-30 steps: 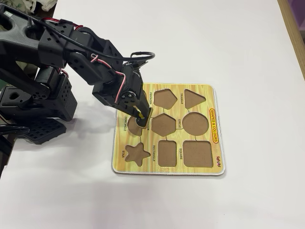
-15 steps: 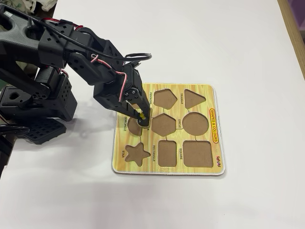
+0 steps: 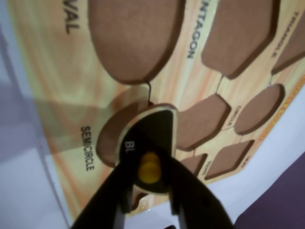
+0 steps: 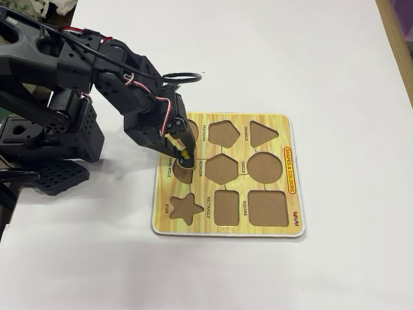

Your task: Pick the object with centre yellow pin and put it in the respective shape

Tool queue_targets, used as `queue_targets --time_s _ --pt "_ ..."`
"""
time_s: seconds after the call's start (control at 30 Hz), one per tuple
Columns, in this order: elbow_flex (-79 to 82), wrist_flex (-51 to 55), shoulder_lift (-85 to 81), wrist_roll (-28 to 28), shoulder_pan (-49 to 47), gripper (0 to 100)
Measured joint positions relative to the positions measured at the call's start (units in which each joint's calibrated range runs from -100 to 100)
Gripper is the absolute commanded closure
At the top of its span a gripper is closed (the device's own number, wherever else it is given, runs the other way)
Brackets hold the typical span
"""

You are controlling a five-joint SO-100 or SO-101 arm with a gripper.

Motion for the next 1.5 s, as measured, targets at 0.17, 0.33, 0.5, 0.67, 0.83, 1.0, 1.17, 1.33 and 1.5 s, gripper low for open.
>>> queue_targets --time_s 0.17,0.33,0.5,0.67,0.83,1.0,1.17,1.33,1.5 --pt "0.1 0.7 0.0 0.0 -1.0 99" --pt "0.1 2.1 0.0 0.0 -0.9 99" --pt "0.1 2.1 0.0 0.0 -0.1 99" --pt "0.1 5.0 0.0 0.3 2.1 99" --pt "0.1 5.4 -2.0 0.3 4.8 99" --pt "0.1 5.5 -2.6 0.3 6.9 99" --pt "0.1 5.5 -2.7 0.3 8.8 99" --pt "0.1 5.5 -3.1 0.3 9.9 99" --pt "0.1 5.5 -3.1 0.3 10.2 99"
